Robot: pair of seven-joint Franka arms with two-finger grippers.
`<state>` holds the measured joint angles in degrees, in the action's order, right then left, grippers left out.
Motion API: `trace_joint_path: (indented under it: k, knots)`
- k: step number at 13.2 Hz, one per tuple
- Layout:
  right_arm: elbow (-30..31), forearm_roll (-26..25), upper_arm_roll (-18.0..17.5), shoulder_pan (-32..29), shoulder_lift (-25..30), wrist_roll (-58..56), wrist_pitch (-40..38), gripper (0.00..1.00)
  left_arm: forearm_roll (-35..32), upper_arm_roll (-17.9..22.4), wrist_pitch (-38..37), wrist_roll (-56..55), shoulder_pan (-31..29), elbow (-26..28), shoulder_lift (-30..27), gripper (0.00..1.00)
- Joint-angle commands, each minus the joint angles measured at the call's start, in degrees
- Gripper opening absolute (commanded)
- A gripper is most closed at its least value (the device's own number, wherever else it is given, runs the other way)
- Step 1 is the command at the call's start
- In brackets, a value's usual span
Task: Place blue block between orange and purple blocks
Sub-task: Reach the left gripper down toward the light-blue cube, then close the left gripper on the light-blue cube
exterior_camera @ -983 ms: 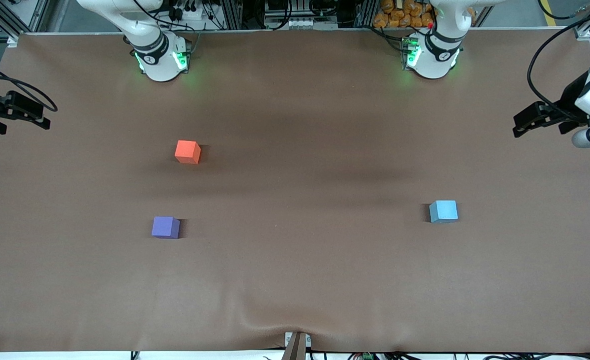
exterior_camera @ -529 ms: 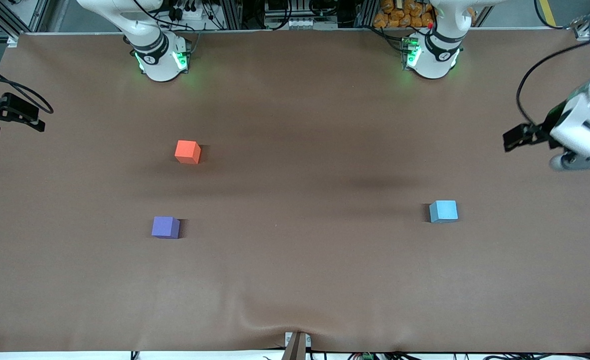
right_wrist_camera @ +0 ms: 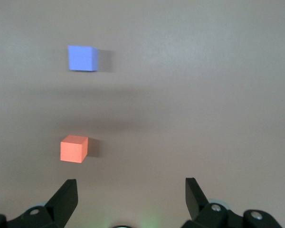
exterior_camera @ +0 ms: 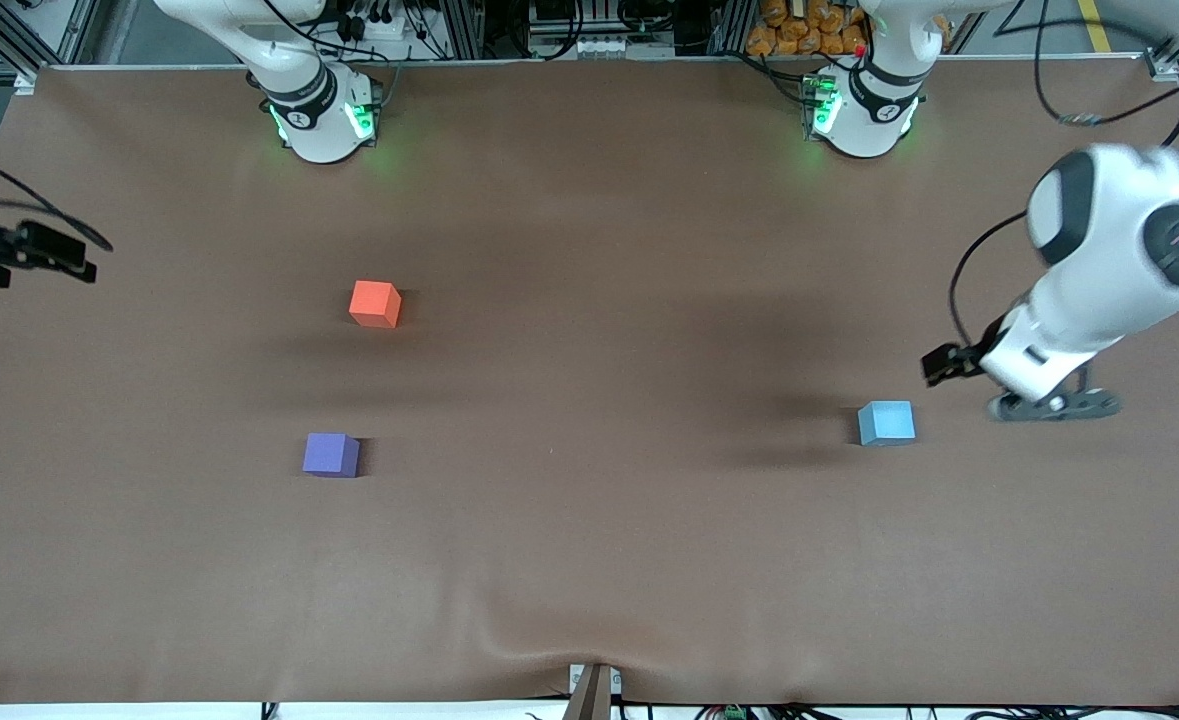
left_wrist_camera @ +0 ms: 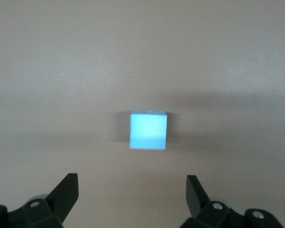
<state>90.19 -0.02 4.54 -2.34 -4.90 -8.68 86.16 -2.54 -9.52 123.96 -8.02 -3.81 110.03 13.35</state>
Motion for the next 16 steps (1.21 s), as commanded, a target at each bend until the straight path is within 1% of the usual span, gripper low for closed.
trace_joint_path:
  k: [1,2,5,9,10,12,13,14,15,16]
  knots:
    - [-0.5,-0.9,-0.7,-1.0,-5.3,-0.8,0.4,1.0,1.0,-0.2,6.1,-0.2,0.0,-0.4,5.8,1.0]
    - [-0.7,-1.0,-0.7,-0.7,-7.1,-0.8,1.1,1.0,1.0,-0.2,7.0,-0.2,0.0,-0.4,7.5,1.0]
    - [-0.6,-0.9,-0.7,-0.7,-9.7,-0.8,4.2,1.0,0.3,-0.3,10.0,0.4,0.2,0.0,11.1,1.0]
    - [-0.8,-0.1,-0.9,-0.6,-9.5,-0.7,4.1,1.0,-0.1,-0.1,10.4,1.1,0.1,0.1,14.3,1.0]
    - [-0.8,-0.1,-1.1,0.3,-9.2,-0.6,3.5,1.0,-0.2,-0.1,10.9,1.1,0.1,0.1,14.9,1.0]
    - [-0.8,-0.2,-0.9,4.0,-8.6,-0.2,2.9,1.0,-0.8,-0.1,11.7,1.1,0.2,0.1,16.3,1.0]
    - [-0.7,-0.3,-0.9,4.6,-7.9,-0.1,2.9,1.0,-1.8,-0.1,12.0,1.1,0.2,0.0,16.8,0.92]
    - [-0.7,-0.2,-0.9,4.5,-7.4,-0.1,3.0,1.0,-2.2,-0.1,12.2,1.0,0.2,-0.1,17.5,0.75]
    - [-0.7,-0.2,-0.9,4.0,-7.3,-0.1,3.6,1.0,-2.2,-0.1,12.2,1.0,0.2,-0.2,17.7,0.52]
    - [-0.7,-0.2,-0.8,3.9,-7.1,-0.1,4.1,1.0,-2.2,-0.2,12.2,0.6,0.4,-0.3,17.7,0.22]
